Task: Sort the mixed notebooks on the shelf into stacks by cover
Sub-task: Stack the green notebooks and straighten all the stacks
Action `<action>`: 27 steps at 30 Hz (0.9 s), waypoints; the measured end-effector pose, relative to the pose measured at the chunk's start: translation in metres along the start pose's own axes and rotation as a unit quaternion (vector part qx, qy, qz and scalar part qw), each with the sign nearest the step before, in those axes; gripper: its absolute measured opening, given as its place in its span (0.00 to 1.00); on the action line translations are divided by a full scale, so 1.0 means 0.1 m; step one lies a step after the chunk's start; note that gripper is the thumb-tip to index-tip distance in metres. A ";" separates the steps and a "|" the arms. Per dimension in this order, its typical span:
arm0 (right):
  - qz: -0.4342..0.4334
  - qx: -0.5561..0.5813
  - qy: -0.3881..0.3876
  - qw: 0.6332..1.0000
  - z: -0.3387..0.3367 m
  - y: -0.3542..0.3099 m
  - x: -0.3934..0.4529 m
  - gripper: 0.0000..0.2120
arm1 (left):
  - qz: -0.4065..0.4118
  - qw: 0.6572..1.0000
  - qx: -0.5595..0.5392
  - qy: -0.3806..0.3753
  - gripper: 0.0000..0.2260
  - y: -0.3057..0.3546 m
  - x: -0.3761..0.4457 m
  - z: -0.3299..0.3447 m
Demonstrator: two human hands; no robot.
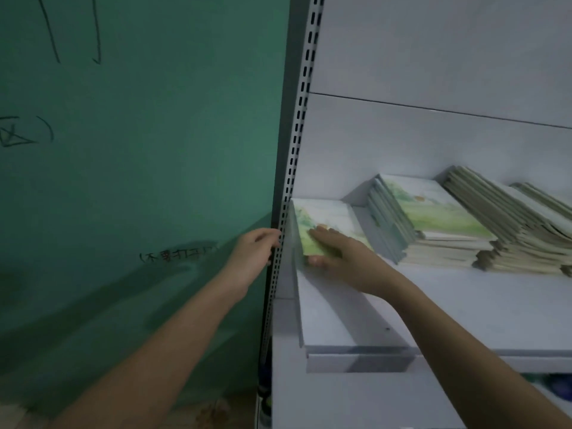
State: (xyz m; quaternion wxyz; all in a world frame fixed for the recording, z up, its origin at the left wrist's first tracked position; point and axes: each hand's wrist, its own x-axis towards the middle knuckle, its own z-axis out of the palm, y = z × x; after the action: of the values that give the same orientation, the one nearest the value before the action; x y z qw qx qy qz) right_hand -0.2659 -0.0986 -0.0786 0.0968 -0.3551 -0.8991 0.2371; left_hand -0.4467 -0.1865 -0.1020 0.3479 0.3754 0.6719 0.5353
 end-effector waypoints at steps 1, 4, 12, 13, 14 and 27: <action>0.007 0.035 0.025 0.999 0.00 -0.08 -0.03 0.30 | -0.021 0.999 -0.043 -0.012 0.13 0.04 0.00 0.00; -0.009 0.092 0.074 0.993 0.06 -0.42 -0.18 0.25 | -0.129 0.955 -0.249 -0.098 0.21 0.18 -0.03 -0.04; -0.053 0.098 0.029 0.993 0.15 -0.57 -0.27 0.22 | -0.166 0.949 -0.231 -0.133 0.14 0.09 -0.04 -0.25; -0.030 0.089 0.081 0.992 0.12 -0.45 -0.22 0.22 | -0.153 0.953 -0.229 -0.122 0.16 0.08 -0.03 -0.29; -0.006 0.057 0.120 0.991 0.07 -0.29 -0.18 0.25 | -0.142 0.956 -0.230 -0.112 0.17 0.08 -0.02 -0.33; 0.043 -0.008 0.103 0.994 -0.13 0.17 -0.15 0.19 | -0.119 0.962 -0.235 -0.070 0.20 0.21 -0.15 -0.49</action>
State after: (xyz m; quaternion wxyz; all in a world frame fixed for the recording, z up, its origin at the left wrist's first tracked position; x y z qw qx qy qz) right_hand -0.2409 -0.0934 -0.0757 0.1755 -0.4170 -0.8701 0.1956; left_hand -0.4789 -0.2190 -0.0711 0.5338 0.2368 0.5409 0.6054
